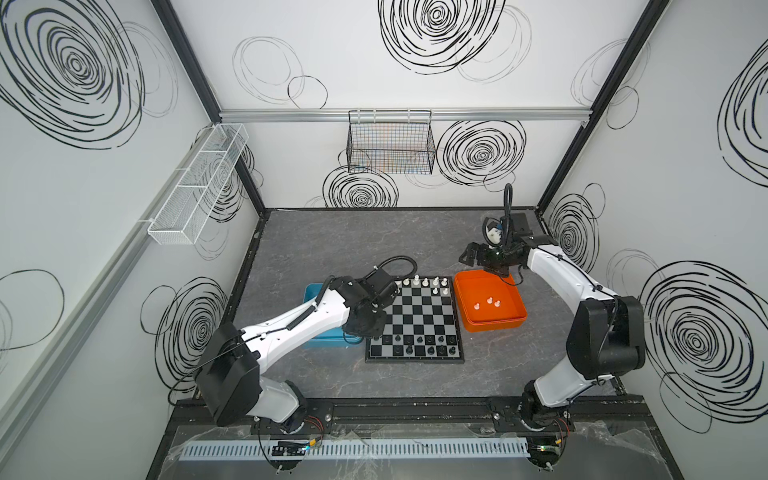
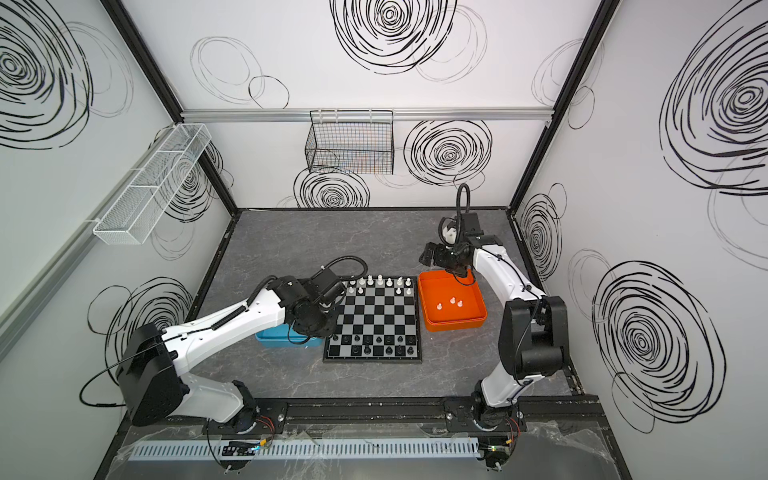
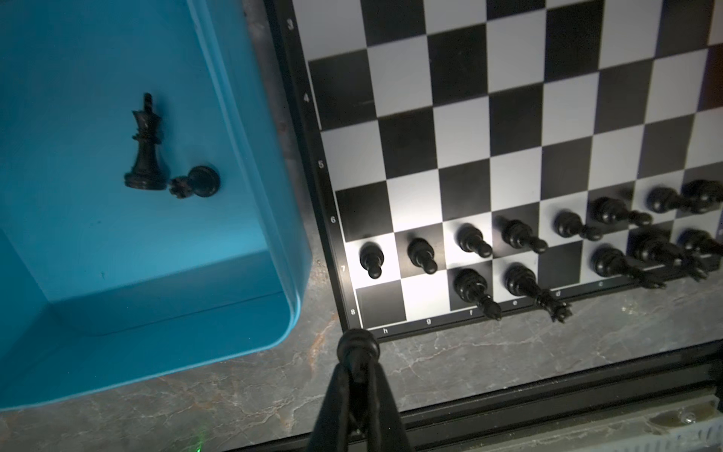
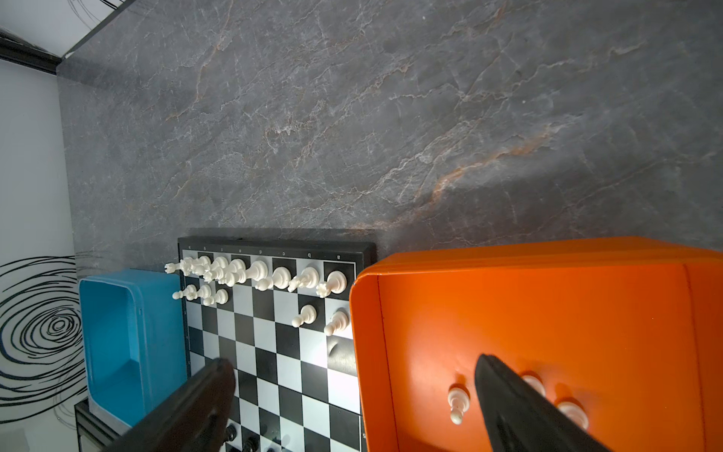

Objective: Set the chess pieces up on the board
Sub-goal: 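Carry the black knight with the left gripper to the board's near row, then lower the black knight onto the near-row corner square and open the left gripper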

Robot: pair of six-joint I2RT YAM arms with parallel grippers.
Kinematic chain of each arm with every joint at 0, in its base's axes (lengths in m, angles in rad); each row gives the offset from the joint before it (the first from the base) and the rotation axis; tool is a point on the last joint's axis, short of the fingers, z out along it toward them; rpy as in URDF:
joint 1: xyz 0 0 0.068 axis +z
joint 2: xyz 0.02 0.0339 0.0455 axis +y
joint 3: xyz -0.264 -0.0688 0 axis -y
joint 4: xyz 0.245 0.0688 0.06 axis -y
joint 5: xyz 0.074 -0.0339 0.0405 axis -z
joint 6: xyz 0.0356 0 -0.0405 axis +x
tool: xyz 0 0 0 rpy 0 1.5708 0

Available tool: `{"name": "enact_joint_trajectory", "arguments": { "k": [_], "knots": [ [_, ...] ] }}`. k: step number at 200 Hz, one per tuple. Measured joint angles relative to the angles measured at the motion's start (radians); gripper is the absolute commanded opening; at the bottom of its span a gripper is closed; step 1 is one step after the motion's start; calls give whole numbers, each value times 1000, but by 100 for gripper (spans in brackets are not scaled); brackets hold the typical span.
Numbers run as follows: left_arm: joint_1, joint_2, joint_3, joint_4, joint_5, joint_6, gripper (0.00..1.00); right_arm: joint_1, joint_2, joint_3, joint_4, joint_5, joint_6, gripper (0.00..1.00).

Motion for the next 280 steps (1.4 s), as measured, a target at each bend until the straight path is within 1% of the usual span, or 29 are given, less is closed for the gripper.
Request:
{"name": "enact_joint_trajectory", "arguments": {
  "k": [24,52,95,204,280],
  "knots": [
    [-58,2,-32,10,11,-58,2,-8,0,-1,-2,-9,-15,100],
    [-119,30,-34,41,18,-103,2,-14,0,-1,-5,-20,-23,100],
    [-178,100,-34,91,31,-138,1,-15,0,-1,-5,-34,-31,100],
    [-187,188,-29,151,5,-145,1,-20,0,-10,-7,-45,-38,100],
    [-186,211,-21,154,-25,-145,1,-30,0,-14,-7,-51,-38,100]
  ]
}}
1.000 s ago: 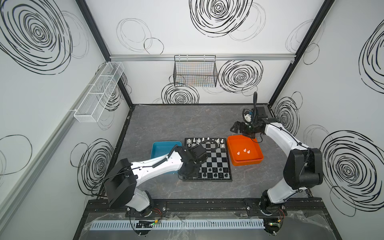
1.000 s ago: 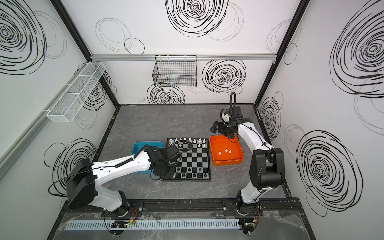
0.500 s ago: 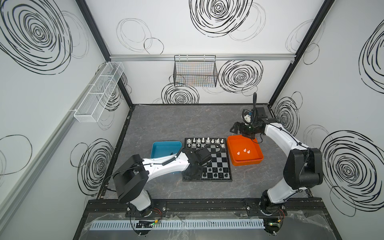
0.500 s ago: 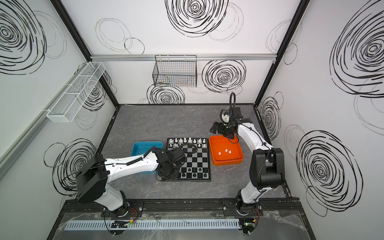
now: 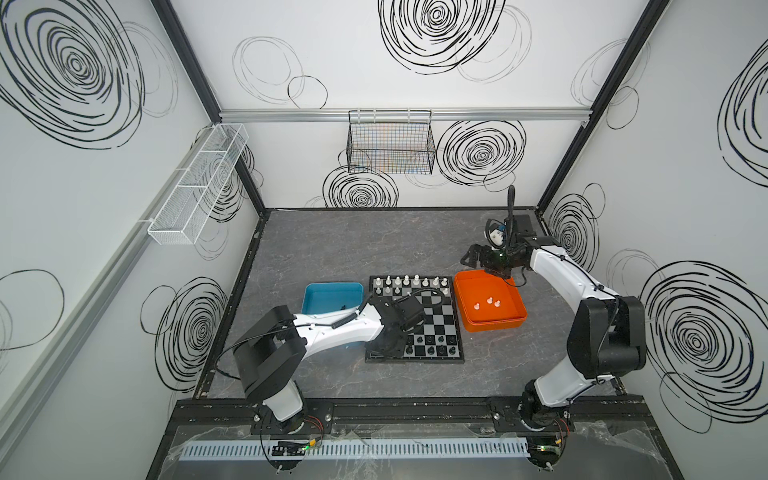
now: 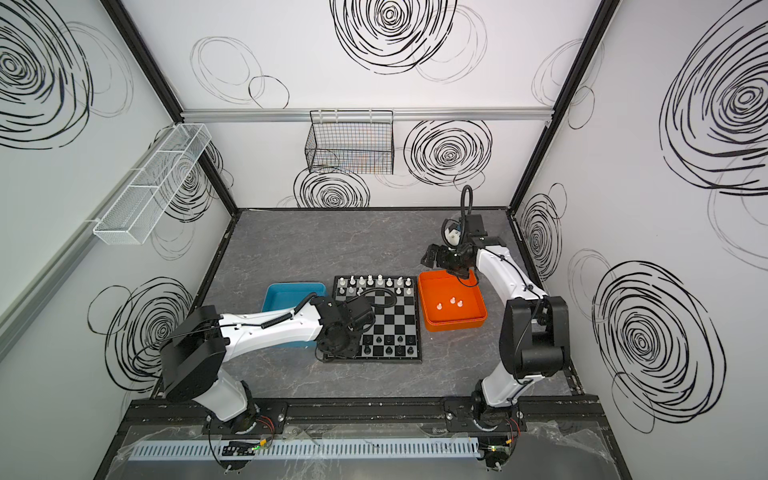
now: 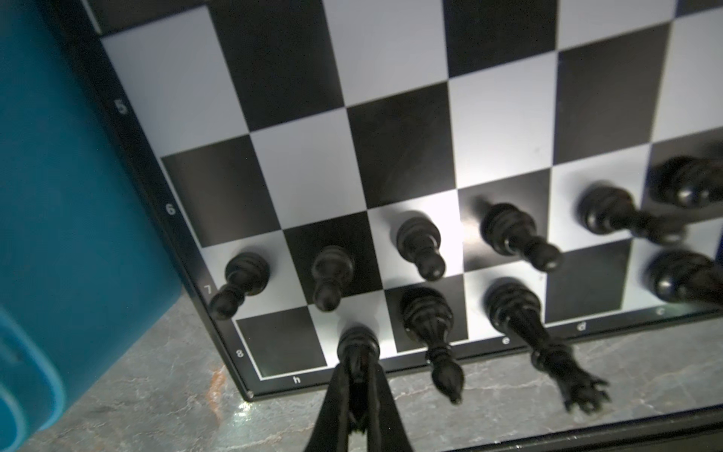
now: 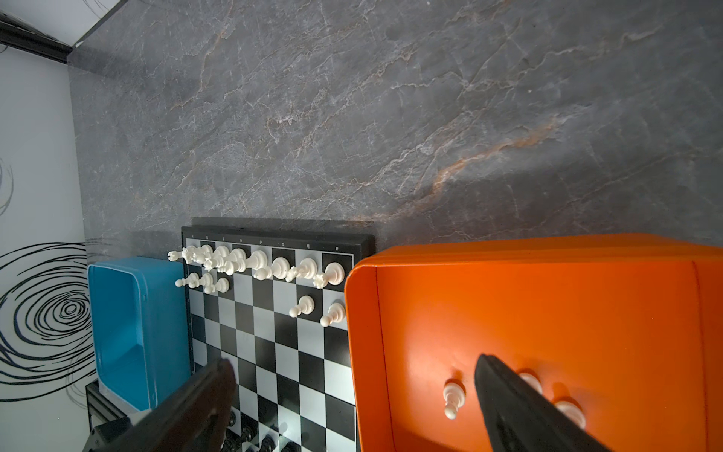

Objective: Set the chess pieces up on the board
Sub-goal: 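Lower the black knight onto the near-row corner square and open the left gripper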

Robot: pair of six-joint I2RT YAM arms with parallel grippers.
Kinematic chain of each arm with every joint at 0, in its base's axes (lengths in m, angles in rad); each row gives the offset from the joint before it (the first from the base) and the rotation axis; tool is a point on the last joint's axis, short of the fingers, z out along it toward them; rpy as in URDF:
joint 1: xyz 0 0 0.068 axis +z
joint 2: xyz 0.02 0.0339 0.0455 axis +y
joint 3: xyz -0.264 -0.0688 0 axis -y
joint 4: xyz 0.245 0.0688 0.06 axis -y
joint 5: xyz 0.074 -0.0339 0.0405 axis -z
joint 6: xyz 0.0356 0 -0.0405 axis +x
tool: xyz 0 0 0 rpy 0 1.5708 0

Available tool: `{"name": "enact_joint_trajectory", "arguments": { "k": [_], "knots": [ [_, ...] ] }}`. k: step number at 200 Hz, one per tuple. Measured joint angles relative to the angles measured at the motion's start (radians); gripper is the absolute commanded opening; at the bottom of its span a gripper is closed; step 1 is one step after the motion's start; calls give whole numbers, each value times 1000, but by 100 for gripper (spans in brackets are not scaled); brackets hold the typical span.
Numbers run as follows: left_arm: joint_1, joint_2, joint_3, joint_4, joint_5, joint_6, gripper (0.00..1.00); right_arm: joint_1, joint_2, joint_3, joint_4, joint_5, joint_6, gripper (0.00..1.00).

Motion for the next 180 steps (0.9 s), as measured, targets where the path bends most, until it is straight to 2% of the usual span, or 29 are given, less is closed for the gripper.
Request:
{"name": "enact_joint_trajectory", "arguments": {
  "k": [124,130,163,180],
  "knots": [
    [8,11,9,2,-11,2,2,-2,0,0,0,-4,0,100],
    [8,11,9,2,-11,2,7,-2,0,0,0,-4,0,100],
    [8,11,9,2,-11,2,15,-2,0,0,0,-4,-1,100],
    [8,11,9,1,-10,2,17,-2,0,0,0,-4,-1,100]
  ]
}}
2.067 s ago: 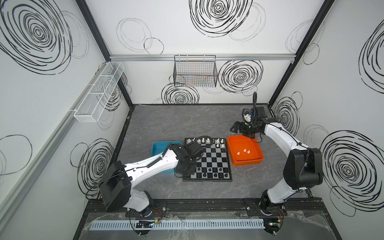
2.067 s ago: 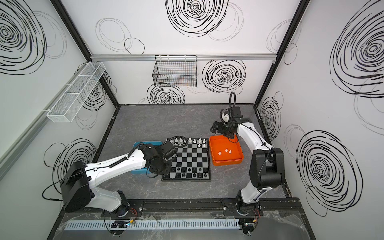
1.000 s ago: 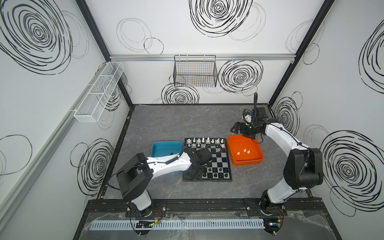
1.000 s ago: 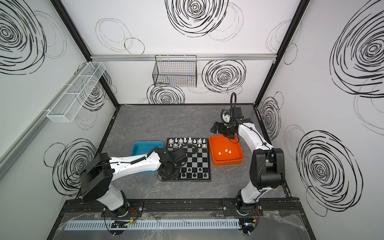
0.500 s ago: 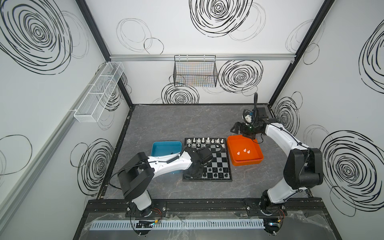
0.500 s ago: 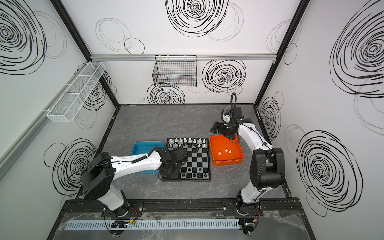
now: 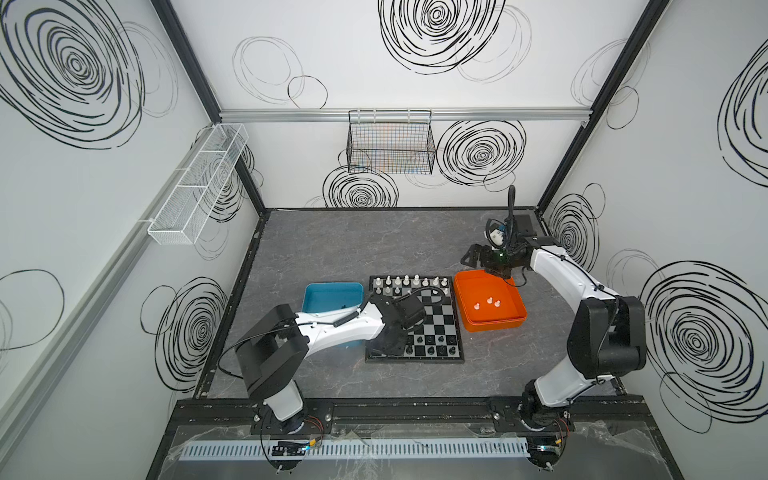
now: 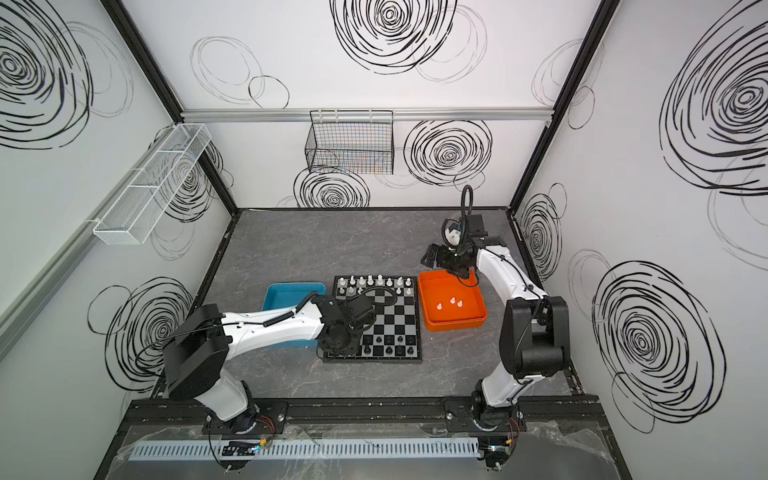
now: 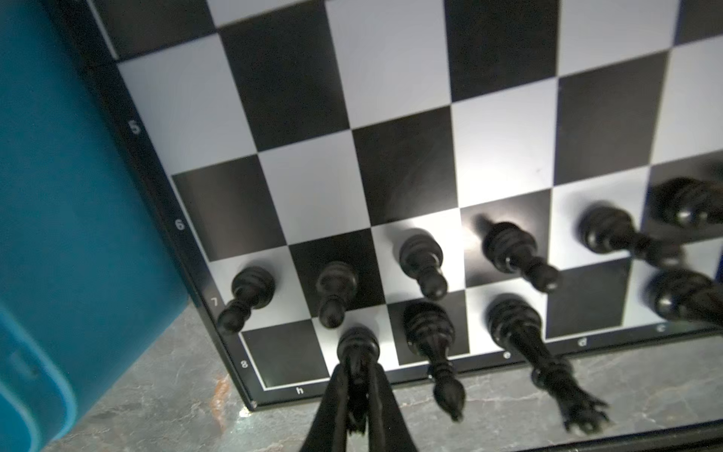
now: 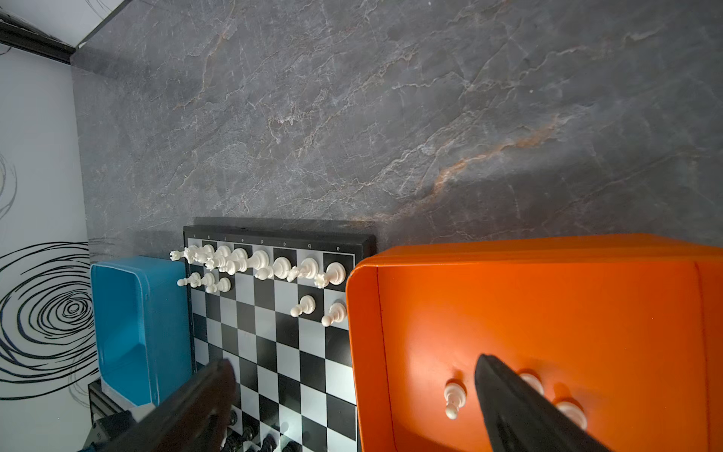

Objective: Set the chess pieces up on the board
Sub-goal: 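Lower the black knight onto the near-row corner square and open the left gripper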

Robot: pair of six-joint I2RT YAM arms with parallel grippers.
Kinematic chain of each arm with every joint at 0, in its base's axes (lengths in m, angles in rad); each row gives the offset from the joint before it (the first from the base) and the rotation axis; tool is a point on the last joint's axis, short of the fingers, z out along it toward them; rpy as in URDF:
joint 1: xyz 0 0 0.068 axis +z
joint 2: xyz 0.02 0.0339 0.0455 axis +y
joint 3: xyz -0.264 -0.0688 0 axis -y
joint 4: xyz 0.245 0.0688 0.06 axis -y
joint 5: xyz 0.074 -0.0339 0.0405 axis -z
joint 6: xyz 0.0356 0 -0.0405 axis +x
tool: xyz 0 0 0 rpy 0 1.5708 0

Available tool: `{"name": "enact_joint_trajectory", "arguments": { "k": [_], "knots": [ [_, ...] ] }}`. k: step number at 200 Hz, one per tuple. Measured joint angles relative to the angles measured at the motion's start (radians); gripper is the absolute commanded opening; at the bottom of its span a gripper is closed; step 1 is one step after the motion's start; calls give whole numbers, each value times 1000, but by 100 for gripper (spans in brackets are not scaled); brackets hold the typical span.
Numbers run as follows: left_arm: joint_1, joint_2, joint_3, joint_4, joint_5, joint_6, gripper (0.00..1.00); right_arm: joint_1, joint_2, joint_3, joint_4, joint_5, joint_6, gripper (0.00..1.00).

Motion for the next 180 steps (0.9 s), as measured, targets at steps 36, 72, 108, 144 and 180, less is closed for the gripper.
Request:
{"name": "enact_joint_trajectory", "arguments": {
  "k": [36,72,108,144,180],
  "knots": [
    [0,0,0,0,3,0,19,0,0,0,0,0,0,100],
    [-3,0,0,-1,6,1,24,0,0,0,0,0,0,100],
    [-7,0,18,-6,8,1,26,0,0,0,0,0,0,100],
    [-10,0,27,-8,10,1,28,0,0,0,0,0,0,100],
    [-11,0,27,-16,11,1,28,0,0,0,0,0,-1,100]
  ]
}}
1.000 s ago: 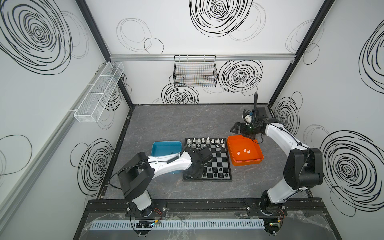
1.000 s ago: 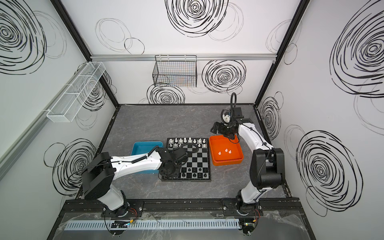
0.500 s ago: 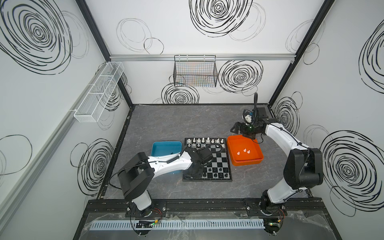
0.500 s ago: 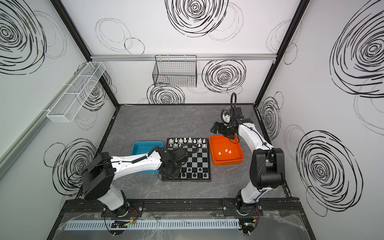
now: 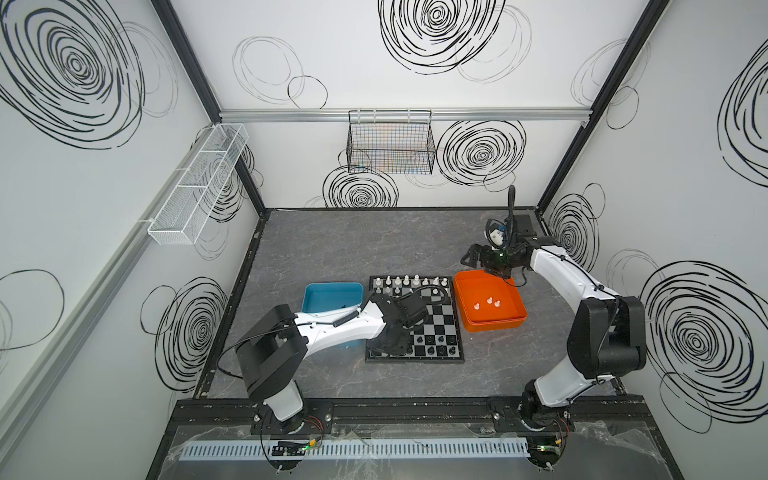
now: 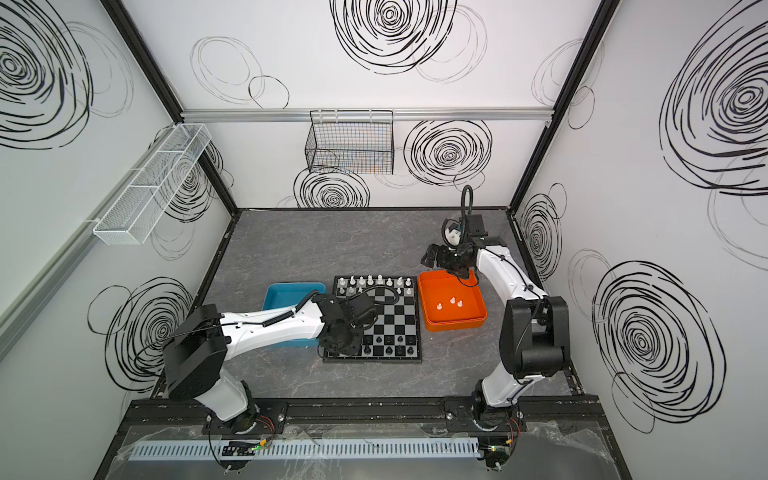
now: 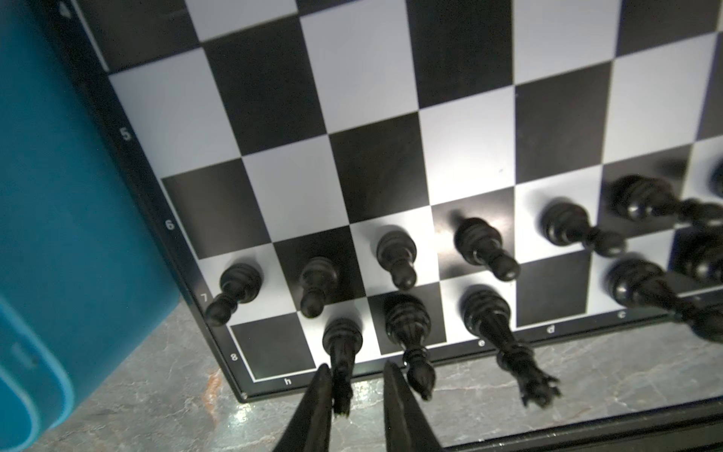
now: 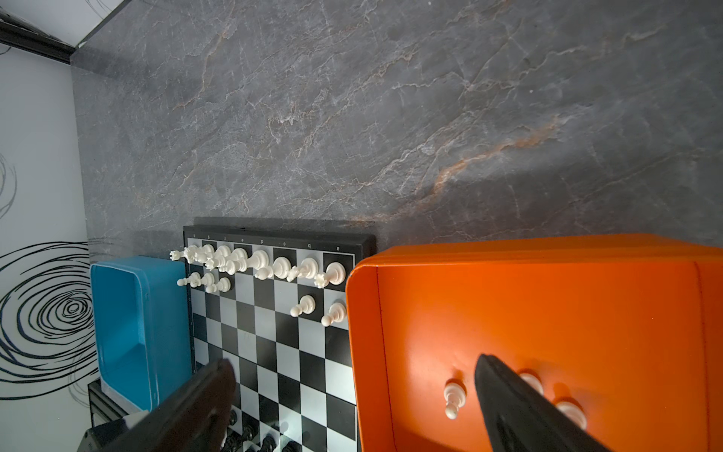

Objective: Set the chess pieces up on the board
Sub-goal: 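Lower the black knight onto the near-row corner square and open the left gripper, then raise the left gripper over the blue tray while the right gripper nears the orange tray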

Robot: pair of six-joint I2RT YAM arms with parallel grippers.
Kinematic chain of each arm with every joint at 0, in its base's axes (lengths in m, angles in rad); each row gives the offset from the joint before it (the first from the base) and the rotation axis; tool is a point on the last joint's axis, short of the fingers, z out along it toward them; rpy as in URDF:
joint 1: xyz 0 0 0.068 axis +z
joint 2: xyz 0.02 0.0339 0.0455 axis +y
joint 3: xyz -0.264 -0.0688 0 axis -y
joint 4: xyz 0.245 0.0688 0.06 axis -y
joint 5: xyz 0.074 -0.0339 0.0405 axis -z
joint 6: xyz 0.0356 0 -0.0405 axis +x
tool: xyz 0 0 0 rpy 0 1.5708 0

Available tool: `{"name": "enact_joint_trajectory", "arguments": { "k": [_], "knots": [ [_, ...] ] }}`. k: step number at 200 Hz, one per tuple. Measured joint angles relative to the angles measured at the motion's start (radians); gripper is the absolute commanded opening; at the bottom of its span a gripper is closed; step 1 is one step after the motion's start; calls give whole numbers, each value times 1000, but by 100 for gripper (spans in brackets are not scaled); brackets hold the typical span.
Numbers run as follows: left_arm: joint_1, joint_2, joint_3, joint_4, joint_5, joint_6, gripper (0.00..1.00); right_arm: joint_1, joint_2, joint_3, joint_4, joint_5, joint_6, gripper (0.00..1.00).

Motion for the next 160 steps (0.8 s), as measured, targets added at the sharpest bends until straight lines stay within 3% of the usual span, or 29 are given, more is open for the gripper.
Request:
{"name": "enact_joint_trajectory", "arguments": {
  "k": [110,160],
  "knots": [
    [-5,-1,1,-31,-7,0,29,0,0,0,0,-2,0,100],
    [-2,-22,47,-72,-8,4,36,-1,-2,0,0,5,0,100]
  ]
}}
